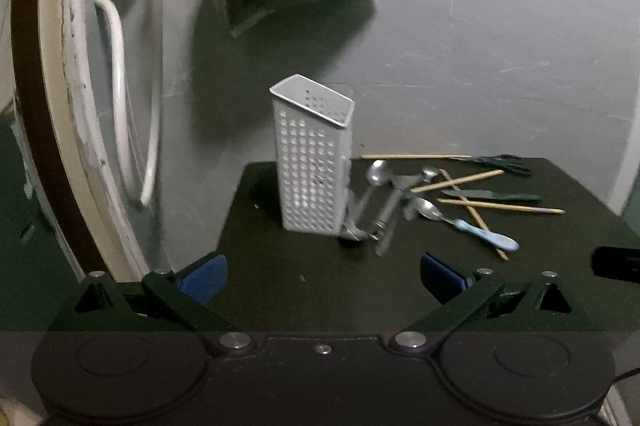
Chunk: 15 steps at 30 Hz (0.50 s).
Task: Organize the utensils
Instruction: 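Grasp the white perforated utensil holder with the left tool and lift it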
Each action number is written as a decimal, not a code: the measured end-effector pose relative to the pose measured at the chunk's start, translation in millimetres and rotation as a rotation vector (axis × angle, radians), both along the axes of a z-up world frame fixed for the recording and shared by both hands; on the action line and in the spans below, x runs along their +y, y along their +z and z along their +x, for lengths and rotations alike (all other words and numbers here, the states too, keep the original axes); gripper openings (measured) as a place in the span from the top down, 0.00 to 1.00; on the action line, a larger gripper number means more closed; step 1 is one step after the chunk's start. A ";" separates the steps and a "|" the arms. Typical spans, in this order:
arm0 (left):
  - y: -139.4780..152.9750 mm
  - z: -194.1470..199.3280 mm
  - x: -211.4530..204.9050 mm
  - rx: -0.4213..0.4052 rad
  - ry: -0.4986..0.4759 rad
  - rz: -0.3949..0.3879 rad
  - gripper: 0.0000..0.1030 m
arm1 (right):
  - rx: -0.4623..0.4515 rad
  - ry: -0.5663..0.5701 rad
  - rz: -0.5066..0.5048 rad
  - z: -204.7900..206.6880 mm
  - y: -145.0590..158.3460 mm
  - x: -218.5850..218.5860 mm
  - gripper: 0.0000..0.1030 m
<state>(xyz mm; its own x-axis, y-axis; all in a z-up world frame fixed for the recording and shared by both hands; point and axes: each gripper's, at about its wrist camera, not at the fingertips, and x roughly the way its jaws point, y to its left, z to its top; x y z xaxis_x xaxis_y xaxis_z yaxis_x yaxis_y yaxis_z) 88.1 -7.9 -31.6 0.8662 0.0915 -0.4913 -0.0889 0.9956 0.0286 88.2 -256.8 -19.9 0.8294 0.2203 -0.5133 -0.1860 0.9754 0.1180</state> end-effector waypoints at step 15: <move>1.9 127.8 13.9 -0.026 0.082 0.075 0.01 | 0.081 0.110 0.009 101.4 -17.9 1.8 0.00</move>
